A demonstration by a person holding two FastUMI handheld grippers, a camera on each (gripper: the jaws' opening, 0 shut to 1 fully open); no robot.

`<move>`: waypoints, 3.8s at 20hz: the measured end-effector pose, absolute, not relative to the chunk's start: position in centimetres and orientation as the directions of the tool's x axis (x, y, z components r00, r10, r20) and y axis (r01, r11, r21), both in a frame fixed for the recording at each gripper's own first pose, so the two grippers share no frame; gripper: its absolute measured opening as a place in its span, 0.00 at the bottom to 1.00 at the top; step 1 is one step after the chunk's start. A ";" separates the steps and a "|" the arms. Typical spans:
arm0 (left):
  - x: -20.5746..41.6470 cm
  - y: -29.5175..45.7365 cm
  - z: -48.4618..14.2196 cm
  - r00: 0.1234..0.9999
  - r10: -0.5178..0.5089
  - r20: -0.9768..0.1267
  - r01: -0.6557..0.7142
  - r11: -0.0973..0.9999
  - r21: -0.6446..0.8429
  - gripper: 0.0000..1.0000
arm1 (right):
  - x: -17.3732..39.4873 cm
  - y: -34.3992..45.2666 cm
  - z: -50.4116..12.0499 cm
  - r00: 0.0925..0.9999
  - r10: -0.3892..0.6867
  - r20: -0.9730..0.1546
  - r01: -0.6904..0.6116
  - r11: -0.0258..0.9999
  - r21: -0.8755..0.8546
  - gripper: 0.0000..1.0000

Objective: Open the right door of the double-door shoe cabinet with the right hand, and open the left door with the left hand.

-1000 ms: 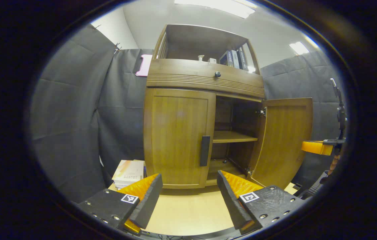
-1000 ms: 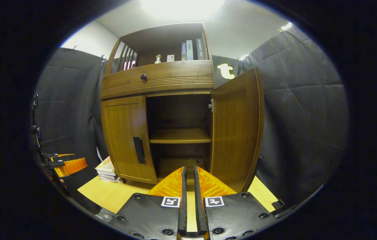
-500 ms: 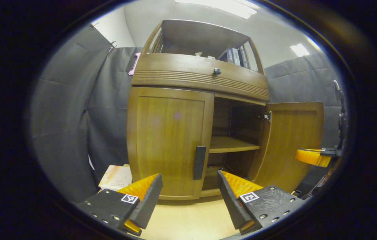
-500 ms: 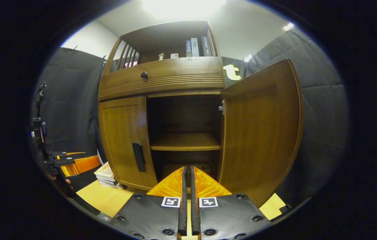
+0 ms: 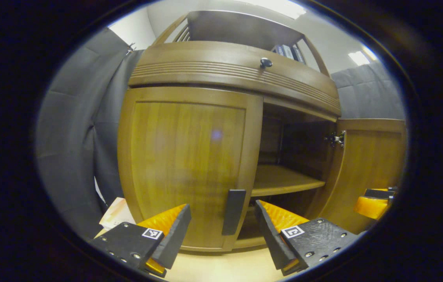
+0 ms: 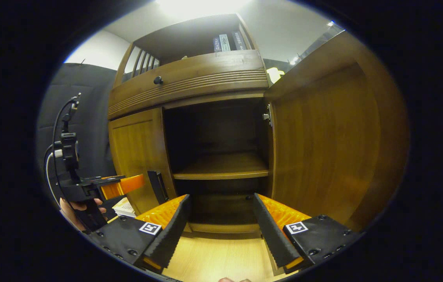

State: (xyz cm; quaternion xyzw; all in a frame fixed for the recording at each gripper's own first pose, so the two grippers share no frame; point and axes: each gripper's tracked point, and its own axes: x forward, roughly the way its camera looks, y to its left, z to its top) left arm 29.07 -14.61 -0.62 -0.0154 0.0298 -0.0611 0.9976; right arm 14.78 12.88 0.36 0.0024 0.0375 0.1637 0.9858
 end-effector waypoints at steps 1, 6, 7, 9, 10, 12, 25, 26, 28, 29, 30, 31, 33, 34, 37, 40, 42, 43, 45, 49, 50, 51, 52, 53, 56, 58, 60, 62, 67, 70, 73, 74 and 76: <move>30.1 -15.0 -0.9 0.991 -0.118 -0.064 0.116 0.993 -0.027 0.96 | 15.0 12.9 0.2 0.943 0.326 -0.071 -0.326 0.945 0.011 0.98; 33.5 -16.4 -2.4 0.990 -0.106 -0.092 0.103 0.994 -0.035 0.96 | 16.5 12.8 -0.5 0.940 0.330 -0.084 -0.330 0.944 0.003 0.92; 33.9 -16.6 -2.6 0.990 -0.106 -0.093 0.102 0.994 -0.037 0.96 | 16.7 12.9 -0.5 0.939 0.333 -0.084 -0.334 0.943 0.001 0.92; 34.3 -16.9 -3.6 0.988 -0.110 -0.110 0.106 0.993 -0.044 0.96 | 17.0 13.1 -0.6 0.935 0.345 -0.085 -0.347 0.938 -0.009 0.92; 34.5 -17.0 -3.8 0.988 -0.107 -0.111 0.103 0.994 -0.046 0.96 | 17.1 13.1 -0.6 0.934 0.348 -0.084 -0.350 0.937 -0.015 0.92; 35.5 -16.8 -4.1 0.991 -0.076 -0.112 0.073 0.997 -0.037 0.72 | 17.4 13.2 -0.7 0.931 0.354 -0.086 -0.357 0.934 -0.024 0.92; 35.6 -17.5 -5.1 0.994 -0.028 -0.109 0.032 0.999 0.036 0.14 | 18.4 13.2 -1.3 0.921 0.377 -0.099 -0.381 0.924 -0.026 0.93; 35.5 -17.4 -5.2 0.993 -0.031 -0.113 0.036 0.999 0.039 0.13 | 18.3 13.1 -1.3 0.921 0.376 -0.100 -0.380 0.925 -0.023 0.93; 35.4 -17.4 -5.3 0.993 -0.037 -0.114 0.041 0.998 0.037 0.11 | 18.3 13.0 -1.2 0.924 0.370 -0.098 -0.374 0.927 -0.018 0.93; 35.2 -17.4 -5.3 0.993 -0.039 -0.114 0.044 0.998 0.040 0.11 | 18.3 13.0 -1.2 0.925 0.367 -0.097 -0.370 0.929 -0.015 0.93; 35.1 -17.4 -5.2 0.993 -0.041 -0.114 0.046 0.998 0.041 0.11 | 18.2 13.0 -1.1 0.926 0.364 -0.097 -0.367 0.930 -0.012 0.93; 34.8 -17.4 -5.2 0.992 -0.044 -0.116 0.049 0.998 0.038 0.11 | 18.0 13.0 -1.1 0.927 0.363 -0.095 -0.365 0.931 -0.009 0.93; 33.9 -17.2 -5.2 0.991 -0.055 -0.118 0.059 0.998 0.031 0.13 | 17.7 13.0 -1.1 0.929 0.358 -0.095 -0.360 0.933 -0.005 0.93; 33.5 -17.1 -5.2 0.991 -0.061 -0.118 0.065 0.997 0.028 0.13 | 17.4 13.1 -1.2 0.930 0.355 -0.096 -0.357 0.934 -0.002 0.92; 31.9 -16.7 -5.2 0.990 -0.077 -0.114 0.081 0.996 0.029 0.13 | 16.7 13.0 -1.0 0.936 0.340 -0.091 -0.341 0.940 -0.005 0.92; 30.0 -16.0 -5.0 0.990 -0.088 -0.111 0.091 0.996 0.024 0.10 | 16.2 12.7 -0.5 0.946 0.316 -0.078 -0.318 0.948 -0.013 0.92; 28.8 -15.7 -5.0 0.990 -0.096 -0.104 0.099 0.995 0.024 0.10 | 15.8 12.2 0.0 0.953 0.295 -0.064 -0.296 0.955 -0.014 0.92; 28.0 -15.3 -5.0 0.990 -0.099 -0.101 0.102 0.995 0.023 0.10 | 15.5 12.1 0.2 0.956 0.287 -0.060 -0.288 0.958 -0.012 0.92; 26.7 -14.6 -5.0 0.990 -0.103 -0.094 0.105 0.994 0.018 0.10 | 14.7 11.9 0.2 0.960 0.274 -0.061 -0.275 0.961 -0.008 0.92; 24.0 -13.0 -4.9 0.991 -0.114 -0.077 0.115 0.993 0.014 0.11 | 13.0 11.8 0.1 0.963 0.262 -0.067 -0.263 0.965 -0.017 0.92; 23.3 -12.7 -4.9 0.991 -0.116 -0.072 0.117 0.993 0.014 0.11 | 12.5 11.9 0.1 0.963 0.262 -0.069 -0.264 0.964 -0.021 0.92; 22.7 -12.2 -4.9 0.991 -0.118 -0.067 0.119 0.993 0.014 0.12 | 12.0 12.0 0.1 0.963 0.261 -0.070 -0.263 0.964 -0.025 0.92; 22.1 -11.8 -4.8 0.991 -0.121 -0.060 0.122 0.992 0.014 0.12 | 11.5 12.1 0.1 0.962 0.263 -0.071 -0.266 0.964 -0.027 0.92; 21.5 -11.3 -4.8 0.991 -0.125 -0.053 0.126 0.992 0.011 0.12 | 11.1 12.3 0.2 0.961 0.267 -0.068 -0.269 0.963 -0.029 0.92; 19.7 -9.6 -4.7 0.990 -0.136 -0.037 0.136 0.991 0.004 0.11 | 9.9 12.8 0.4 0.959 0.276 -0.055 -0.279 0.960 -0.039 0.93; 18.6 -8.4 -4.7 0.991 -0.133 -0.030 0.133 0.991 -0.002 0.12 | 10.0 13.0 0.6 0.959 0.280 -0.047 -0.282 0.959 -0.037 0.98; 17.7 -7.1 -4.6 0.992 -0.125 -0.024 0.125 0.992 0.004 0.12 | 9.5 13.4 0.8 0.959 0.279 -0.043 -0.281 0.959 -0.027 1.00; 16.6 -5.5 -4.4 0.994 -0.112 -0.020 0.112 0.994 0.007 0.12 | 8.0 14.4 0.2 0.958 0.283 -0.040 -0.284 0.959 -0.011 0.92; 14.3 -1.3 -4.1 0.994 -0.104 -0.013 0.105 0.994 0.008 0.12 | 7.0 15.7 0.4 0.959 0.284 -0.022 -0.285 0.959 -0.014 0.92; 13.6 1.3 -3.9 0.994 -0.108 -0.014 0.108 0.994 0.012 0.10 | 6.8 16.1 0.4 0.961 0.277 -0.020 -0.277 0.961 -0.009 0.92; 13.1 4.0 -3.7 0.992 -0.125 -0.008 0.125 0.992 0.018 0.11 | 6.7 16.2 0.3 0.964 0.263 -0.024 -0.263 0.965 0.001 0.92; 13.1 4.8 -3.7 0.991 -0.135 -0.010 0.135 0.991 0.014 0.11 | 6.7 16.1 0.3 0.966 0.256 -0.028 -0.256 0.967 0.000 0.92; 13.0 6.5 -3.7 0.988 -0.156 -0.008 0.156 0.988 0.021 0.11 | 6.8 15.7 0.5 0.970 0.241 -0.027 -0.241 0.971 0.000 0.92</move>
